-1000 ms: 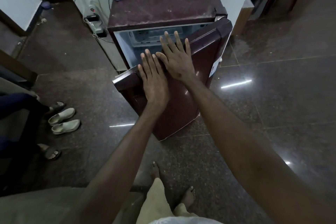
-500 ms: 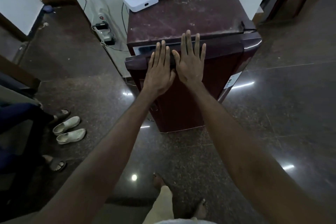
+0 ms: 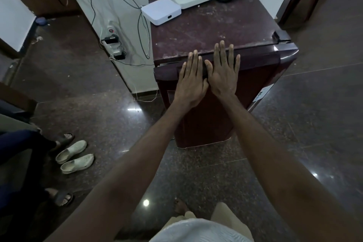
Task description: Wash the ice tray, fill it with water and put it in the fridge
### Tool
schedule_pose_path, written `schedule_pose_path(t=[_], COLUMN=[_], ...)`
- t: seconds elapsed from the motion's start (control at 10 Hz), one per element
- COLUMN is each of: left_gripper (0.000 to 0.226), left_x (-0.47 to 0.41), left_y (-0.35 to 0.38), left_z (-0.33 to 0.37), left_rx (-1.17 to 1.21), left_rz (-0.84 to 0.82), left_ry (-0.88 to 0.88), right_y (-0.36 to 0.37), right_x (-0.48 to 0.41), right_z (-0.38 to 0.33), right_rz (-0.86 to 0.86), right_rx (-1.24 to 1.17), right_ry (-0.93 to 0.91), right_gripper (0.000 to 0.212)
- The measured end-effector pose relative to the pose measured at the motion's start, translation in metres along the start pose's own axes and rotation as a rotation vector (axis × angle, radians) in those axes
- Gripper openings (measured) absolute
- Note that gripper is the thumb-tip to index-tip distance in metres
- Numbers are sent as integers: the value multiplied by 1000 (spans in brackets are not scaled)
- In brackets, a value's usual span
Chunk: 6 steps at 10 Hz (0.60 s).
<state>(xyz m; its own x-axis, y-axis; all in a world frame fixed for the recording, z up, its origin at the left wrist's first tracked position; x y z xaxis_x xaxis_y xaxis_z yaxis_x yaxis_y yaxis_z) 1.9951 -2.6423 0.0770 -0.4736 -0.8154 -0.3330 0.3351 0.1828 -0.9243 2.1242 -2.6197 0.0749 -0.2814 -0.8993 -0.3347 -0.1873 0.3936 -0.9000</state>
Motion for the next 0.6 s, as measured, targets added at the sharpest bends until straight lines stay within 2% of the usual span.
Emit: schedule_pose_path(t=[0.1, 0.3, 0.4, 0.6], left_gripper=[68, 54, 51, 52], left_x=[3, -4, -11, -19], left_y=[-14, -58, -73, -87], left_z=[-4, -65, -121, -232], left_rx=[133, 162, 108, -78], left_rz=[108, 340, 396, 350], left_ry=[-7, -81, -123, -248], right_y=[-3, -17, -15, 6], right_x=[2, -14, -34, -75], right_z=[-9, -85, -136, -252], right_rz=[-27, -2, 8, -35], right_rx=[-24, -106, -105, -86], right_ry=[33, -74, -93, -204], right_gripper=[66, 57, 59, 61])
Point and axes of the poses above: each hand's wrist, its own x-axis away from the middle knuckle, its own y-axis out of the palm, z = x × y, the point moved 5 cm from there along -x, towards the middle knuckle, and after that the axes turned 8 degrees about y, right-handed, at the moved point
